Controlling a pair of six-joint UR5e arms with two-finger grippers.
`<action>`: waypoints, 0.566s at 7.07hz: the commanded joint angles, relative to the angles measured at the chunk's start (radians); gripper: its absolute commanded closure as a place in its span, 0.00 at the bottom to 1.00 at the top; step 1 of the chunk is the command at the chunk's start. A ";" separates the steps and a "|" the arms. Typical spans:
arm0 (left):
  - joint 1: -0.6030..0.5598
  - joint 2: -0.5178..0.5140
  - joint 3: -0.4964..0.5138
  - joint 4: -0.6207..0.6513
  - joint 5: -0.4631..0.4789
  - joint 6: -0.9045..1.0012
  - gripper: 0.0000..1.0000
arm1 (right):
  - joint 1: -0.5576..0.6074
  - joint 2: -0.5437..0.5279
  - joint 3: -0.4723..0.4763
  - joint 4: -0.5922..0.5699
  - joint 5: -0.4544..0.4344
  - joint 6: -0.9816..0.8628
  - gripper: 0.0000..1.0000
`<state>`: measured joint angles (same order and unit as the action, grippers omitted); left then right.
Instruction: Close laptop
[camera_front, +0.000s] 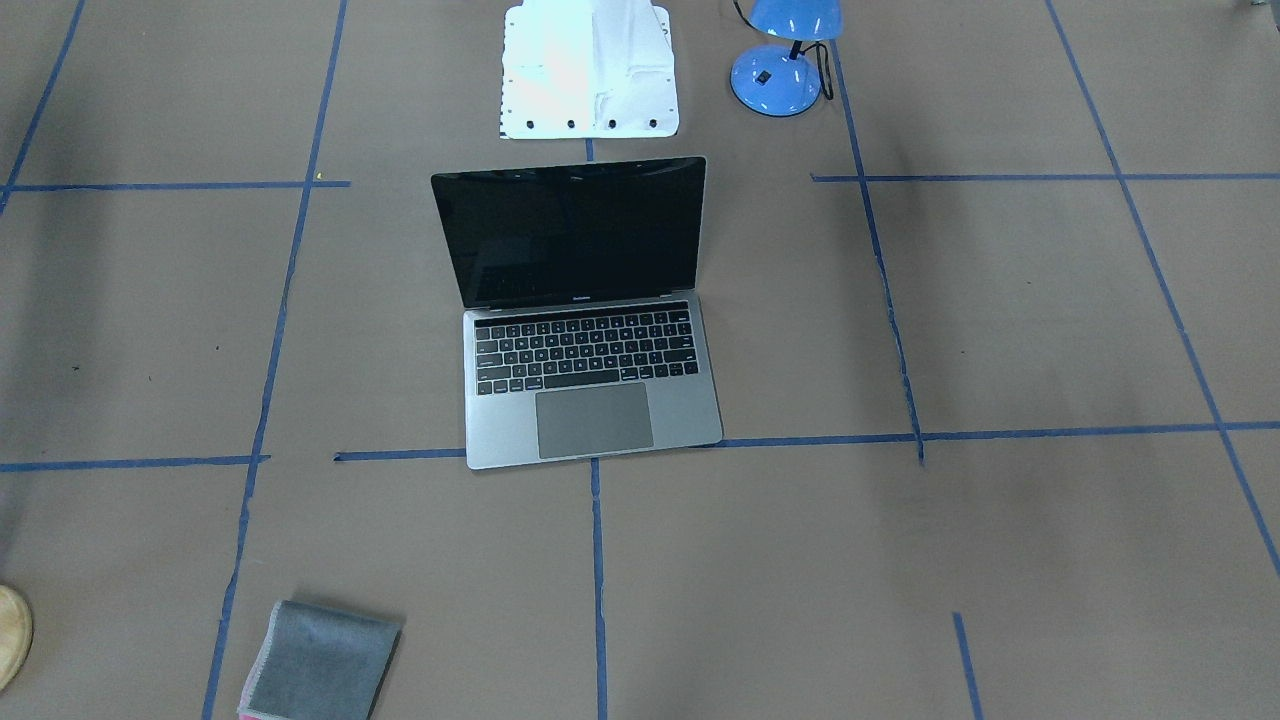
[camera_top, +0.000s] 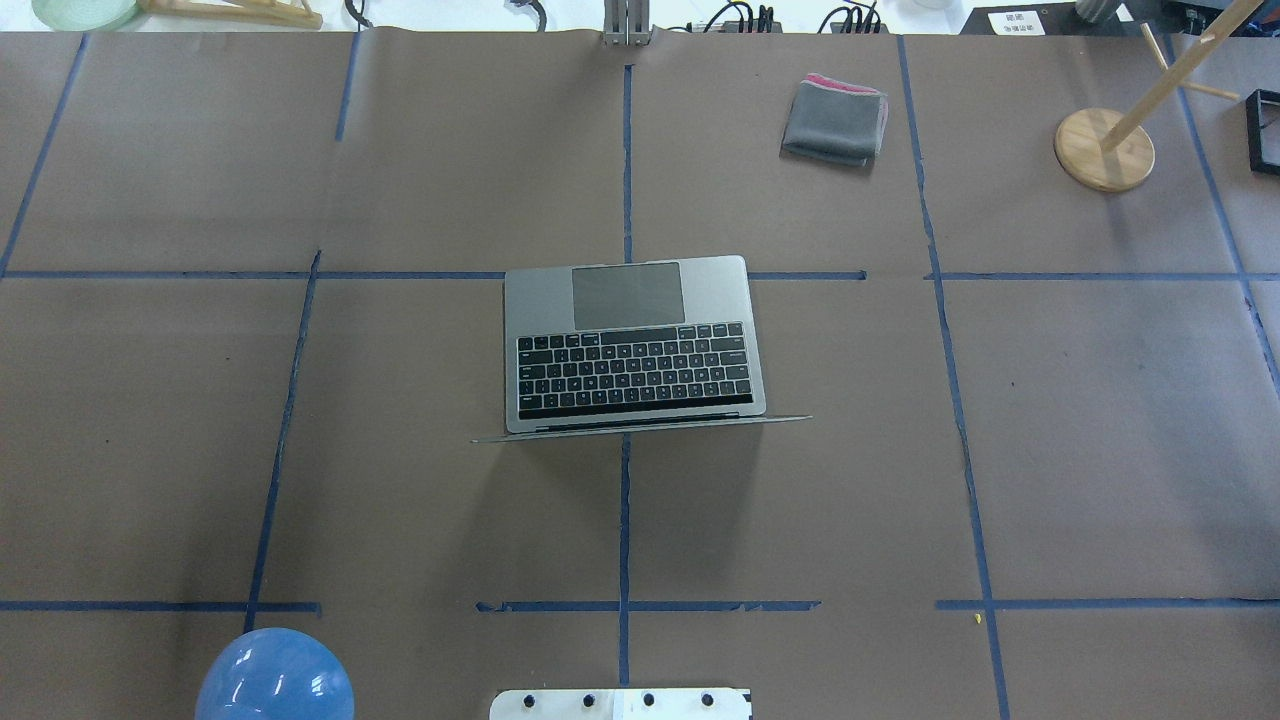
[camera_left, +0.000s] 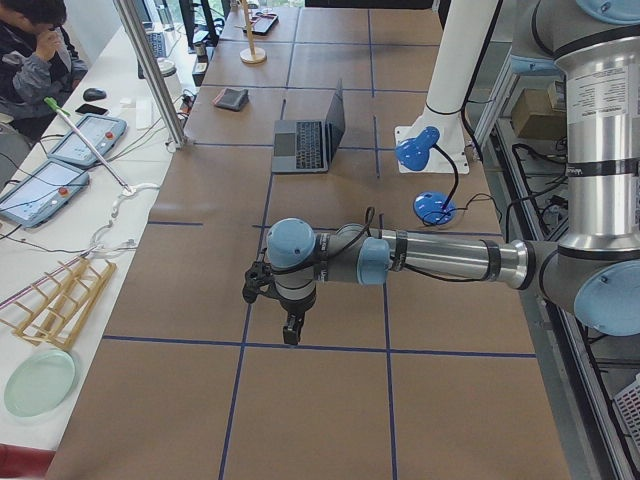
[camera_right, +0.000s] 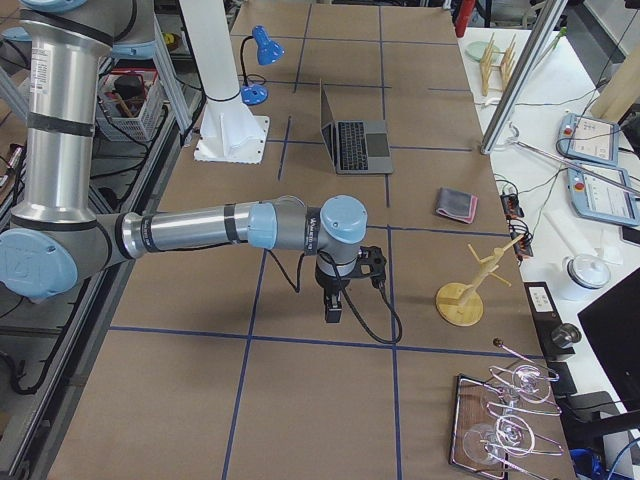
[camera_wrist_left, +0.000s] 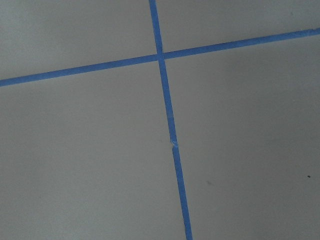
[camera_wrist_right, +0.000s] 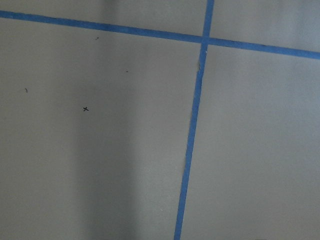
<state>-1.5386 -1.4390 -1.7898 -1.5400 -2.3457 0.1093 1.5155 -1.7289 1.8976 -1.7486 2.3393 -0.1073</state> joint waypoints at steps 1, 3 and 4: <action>0.002 -0.091 -0.002 -0.041 0.002 -0.006 0.00 | 0.000 -0.001 0.014 0.146 0.028 0.008 0.00; 0.003 -0.185 0.030 -0.075 -0.003 -0.031 0.00 | -0.001 -0.003 0.012 0.271 0.087 0.128 0.01; 0.035 -0.185 0.024 -0.089 -0.082 -0.160 0.00 | -0.003 -0.006 0.012 0.331 0.124 0.197 0.01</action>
<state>-1.5270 -1.6064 -1.7665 -1.6137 -2.3680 0.0491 1.5139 -1.7325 1.9101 -1.4918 2.4192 0.0120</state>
